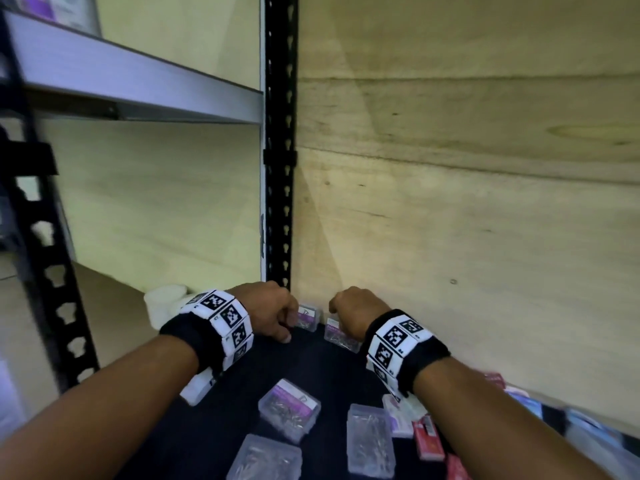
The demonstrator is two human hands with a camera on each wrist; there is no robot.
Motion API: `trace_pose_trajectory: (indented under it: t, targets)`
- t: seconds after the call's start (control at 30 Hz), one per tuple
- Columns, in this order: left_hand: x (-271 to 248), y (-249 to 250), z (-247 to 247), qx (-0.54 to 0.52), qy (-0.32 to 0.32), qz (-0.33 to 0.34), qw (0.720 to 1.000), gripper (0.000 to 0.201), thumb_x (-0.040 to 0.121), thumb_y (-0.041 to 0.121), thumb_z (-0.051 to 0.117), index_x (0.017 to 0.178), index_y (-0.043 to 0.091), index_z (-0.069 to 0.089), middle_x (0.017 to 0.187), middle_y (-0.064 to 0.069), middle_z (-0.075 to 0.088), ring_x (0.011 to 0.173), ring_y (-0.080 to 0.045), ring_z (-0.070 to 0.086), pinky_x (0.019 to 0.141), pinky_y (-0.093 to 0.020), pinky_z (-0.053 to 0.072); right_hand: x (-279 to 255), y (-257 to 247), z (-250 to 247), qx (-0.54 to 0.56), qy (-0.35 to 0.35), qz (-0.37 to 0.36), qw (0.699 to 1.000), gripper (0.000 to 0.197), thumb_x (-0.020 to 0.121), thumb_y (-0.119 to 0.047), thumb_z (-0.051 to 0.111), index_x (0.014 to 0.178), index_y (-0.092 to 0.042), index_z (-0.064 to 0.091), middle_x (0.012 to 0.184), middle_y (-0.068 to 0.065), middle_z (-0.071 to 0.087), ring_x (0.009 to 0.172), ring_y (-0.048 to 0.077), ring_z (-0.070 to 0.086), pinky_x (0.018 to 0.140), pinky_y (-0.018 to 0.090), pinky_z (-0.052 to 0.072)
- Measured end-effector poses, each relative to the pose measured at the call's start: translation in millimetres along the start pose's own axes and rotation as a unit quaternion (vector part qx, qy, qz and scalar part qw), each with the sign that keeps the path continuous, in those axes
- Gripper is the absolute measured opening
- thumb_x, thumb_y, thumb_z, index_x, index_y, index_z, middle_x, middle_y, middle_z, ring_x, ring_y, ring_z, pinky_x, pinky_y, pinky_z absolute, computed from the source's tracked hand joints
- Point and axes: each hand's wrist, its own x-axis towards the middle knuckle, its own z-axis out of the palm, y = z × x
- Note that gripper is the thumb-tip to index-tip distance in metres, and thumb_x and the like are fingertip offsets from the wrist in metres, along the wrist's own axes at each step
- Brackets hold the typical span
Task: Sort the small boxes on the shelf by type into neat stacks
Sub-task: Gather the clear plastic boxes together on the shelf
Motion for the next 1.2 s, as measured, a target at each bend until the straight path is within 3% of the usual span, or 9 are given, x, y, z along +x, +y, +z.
trace_pose_trajectory:
  t: [0.13, 0.3, 0.4, 0.5, 0.7, 0.83, 0.93, 1.1, 1.2]
  targets:
    - [-23.8, 15.4, -3.3, -0.086, -0.044, 0.029, 0.995, 0.014, 0.080, 0.027, 0.077, 0.093, 0.021, 0.077, 0.088, 0.010, 0.075, 0.083, -0.004, 0.067, 0.082, -0.027, 0.056, -20.2, 3.3, -9.2, -0.021, -0.029, -0.020, 0.999, 0.046, 0.093, 0.000, 0.055, 0.138, -0.012, 0.053, 0.133, 0.015, 0.055, 0.118, 0.032, 0.056, 0.094, 0.035, 0.047]
    - [-46.8, 32.3, -2.7, -0.093, -0.110, 0.025, 0.989, 0.031, 0.080, 0.025, 0.078, 0.110, 0.027, 0.072, 0.106, 0.012, 0.072, 0.090, 0.001, 0.064, 0.078, -0.013, 0.046, -57.0, 6.0, -26.1, -0.008, -0.076, -0.028, 0.997, 0.044, 0.096, -0.024, 0.060, 0.139, -0.022, 0.052, 0.136, 0.007, 0.055, 0.117, 0.028, 0.057, 0.092, 0.032, 0.045]
    - [-61.1, 43.3, -2.0, -0.048, -0.122, 0.025, 0.991, 0.045, 0.084, 0.028, 0.074, 0.127, 0.031, 0.063, 0.125, 0.012, 0.064, 0.096, -0.001, 0.057, 0.084, -0.016, 0.042, -82.1, -0.7, -36.4, 0.003, -0.139, -0.026, 0.990, 0.043, 0.088, -0.041, 0.069, 0.126, -0.021, 0.064, 0.121, -0.001, 0.066, 0.104, 0.022, 0.062, 0.090, 0.034, 0.049]
    - [-70.3, 50.0, 2.9, -0.012, -0.126, 0.018, 0.992, 0.054, 0.087, 0.028, 0.069, 0.138, 0.035, 0.052, 0.134, 0.010, 0.059, 0.099, -0.004, 0.054, 0.095, -0.024, 0.044, -98.7, -8.9, -33.5, -0.005, -0.211, -0.033, 0.977, 0.050, 0.080, -0.053, 0.071, 0.107, -0.011, 0.071, 0.101, 0.006, 0.071, 0.088, 0.027, 0.063, 0.088, 0.041, 0.052]
    - [-77.0, 48.6, 16.6, -0.008, -0.123, 0.017, 0.992, 0.051, 0.087, 0.025, 0.069, 0.135, 0.034, 0.055, 0.133, 0.012, 0.059, 0.111, -0.009, 0.058, 0.097, -0.027, 0.046, -120.4, -19.7, -21.1, 0.001, -0.254, -0.051, 0.966, 0.074, 0.081, -0.047, 0.075, 0.144, -0.019, 0.047, 0.143, -0.002, 0.051, 0.128, 0.020, 0.049, 0.098, 0.032, 0.039]
    - [-76.1, 51.5, 20.4, -0.013, -0.116, 0.011, 0.993, 0.050, 0.085, 0.019, 0.072, 0.131, 0.028, 0.058, 0.127, 0.007, 0.062, 0.095, -0.010, 0.057, 0.087, -0.024, 0.046, -127.0, -24.6, -15.2, 0.000, -0.232, -0.054, 0.971, 0.074, 0.084, -0.040, 0.073, 0.147, -0.017, 0.041, 0.148, 0.002, 0.045, 0.132, 0.023, 0.045, 0.101, 0.033, 0.040]
    - [-75.7, 53.4, 20.3, -0.002, -0.114, 0.006, 0.994, 0.058, 0.083, 0.019, 0.075, 0.136, 0.025, 0.053, 0.130, 0.003, 0.061, 0.107, -0.015, 0.059, 0.091, -0.026, 0.046, -128.8, -26.3, -16.1, 0.011, -0.221, -0.037, 0.975, 0.075, 0.085, -0.050, 0.065, 0.147, -0.016, 0.042, 0.151, 0.003, 0.042, 0.136, 0.024, 0.042, 0.107, 0.037, 0.038]
    - [-73.3, 49.0, 19.9, -0.003, -0.118, 0.007, 0.993, 0.050, 0.076, 0.024, 0.081, 0.123, 0.021, 0.066, 0.113, 0.004, 0.069, 0.101, -0.016, 0.063, 0.088, -0.028, 0.052, -127.7, -20.8, -18.8, 0.086, -0.203, 0.002, 0.975, 0.051, 0.083, -0.057, 0.053, 0.116, -0.021, 0.070, 0.121, -0.001, 0.067, 0.104, 0.015, 0.060, 0.089, 0.032, 0.047]
    - [-70.9, 44.1, 20.6, -0.023, -0.115, 0.002, 0.993, 0.046, 0.070, 0.026, 0.086, 0.113, 0.019, 0.069, 0.099, 0.006, 0.068, 0.090, -0.012, 0.063, 0.081, -0.026, 0.052, -124.1, -16.7, -16.2, 0.101, -0.202, 0.018, 0.974, 0.052, 0.085, -0.064, 0.044, 0.107, -0.025, 0.071, 0.120, -0.001, 0.064, 0.102, 0.016, 0.058, 0.095, 0.034, 0.045]
